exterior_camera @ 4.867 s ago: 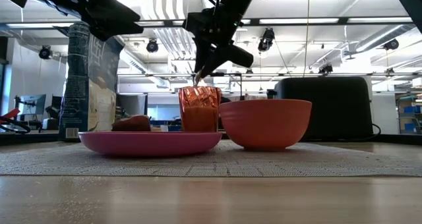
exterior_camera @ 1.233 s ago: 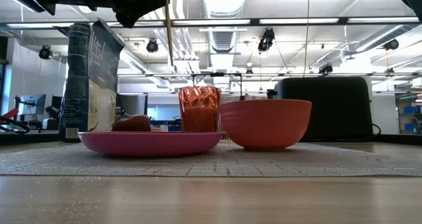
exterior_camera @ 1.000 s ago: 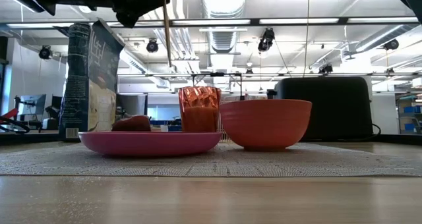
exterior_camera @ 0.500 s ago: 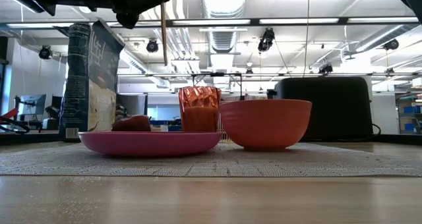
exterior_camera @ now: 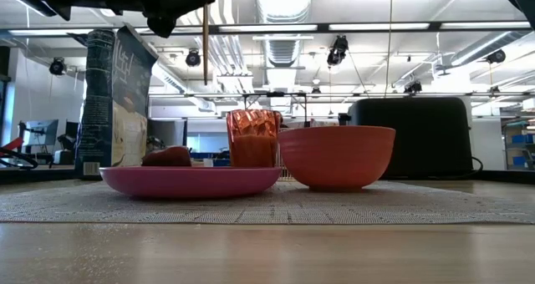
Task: Arrange a breakfast setting
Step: Put the gold spoon to the right of the orange bowl on the table mat
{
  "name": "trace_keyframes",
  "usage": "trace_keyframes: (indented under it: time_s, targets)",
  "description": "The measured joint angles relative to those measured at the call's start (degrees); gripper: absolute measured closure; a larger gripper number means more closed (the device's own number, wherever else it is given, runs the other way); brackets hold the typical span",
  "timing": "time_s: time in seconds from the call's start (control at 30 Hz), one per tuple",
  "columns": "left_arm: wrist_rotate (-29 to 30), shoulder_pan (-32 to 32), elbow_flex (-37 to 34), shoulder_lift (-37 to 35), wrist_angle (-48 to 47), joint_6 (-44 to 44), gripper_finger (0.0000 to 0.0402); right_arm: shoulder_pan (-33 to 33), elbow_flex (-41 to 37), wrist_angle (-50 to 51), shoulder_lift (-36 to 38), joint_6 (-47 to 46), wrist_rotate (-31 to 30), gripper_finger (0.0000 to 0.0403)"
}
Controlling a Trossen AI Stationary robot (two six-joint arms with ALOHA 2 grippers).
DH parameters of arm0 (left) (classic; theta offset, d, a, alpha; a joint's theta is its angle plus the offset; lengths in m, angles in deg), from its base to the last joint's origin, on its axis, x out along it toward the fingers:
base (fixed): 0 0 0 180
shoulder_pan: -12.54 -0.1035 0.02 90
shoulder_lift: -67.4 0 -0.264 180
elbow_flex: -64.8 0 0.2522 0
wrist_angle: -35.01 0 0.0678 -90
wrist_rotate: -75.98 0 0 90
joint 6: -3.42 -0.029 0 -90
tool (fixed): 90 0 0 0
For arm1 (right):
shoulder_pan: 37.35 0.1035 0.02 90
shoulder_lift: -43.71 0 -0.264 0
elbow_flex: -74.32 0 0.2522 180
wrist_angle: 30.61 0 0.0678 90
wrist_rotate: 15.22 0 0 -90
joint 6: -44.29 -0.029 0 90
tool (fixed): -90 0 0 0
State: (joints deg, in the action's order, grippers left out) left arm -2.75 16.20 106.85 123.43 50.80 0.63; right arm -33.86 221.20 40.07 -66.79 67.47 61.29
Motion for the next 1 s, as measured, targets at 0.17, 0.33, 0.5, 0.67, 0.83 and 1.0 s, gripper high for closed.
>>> trace_keyframes:
  time_s: [0.17,0.33,0.5,0.67,0.83,1.0]
  targets:
    - [0.1,0.0,0.0,0.0,1.2,0.1,0.0399,0.1,0.0,0.6,0.4,-11.7,-2.6,0.027]
    - [0.2,0.0,0.0,-0.7,5.0,-1.6,0.0399,0.0,-0.1,7.0,0.5,-25.9,-5.2,0.0257]
    - [0.3,0.0,0.0,-1.1,9.5,-2.9,0.0399,1.1,-2.0,6.5,0.0,-28.7,-4.4,0.026]
    - [0.2,0.0,0.0,-1.0,13.5,-3.7,0.0399,2.0,-5.1,-0.5,0.0,-28.5,-4.3,0.0266]
    - [-0.8,0.0,0.0,-1.1,14.5,-2.8,0.0398,1.8,-6.6,-3.8,0.0,-27.6,-4.5,0.0262]
    - [-1.8,0.0,0.0,-1.1,15.0,-2.5,0.0398,1.9,-6.9,-8.5,0.0,-25.1,-4.5,0.0257]
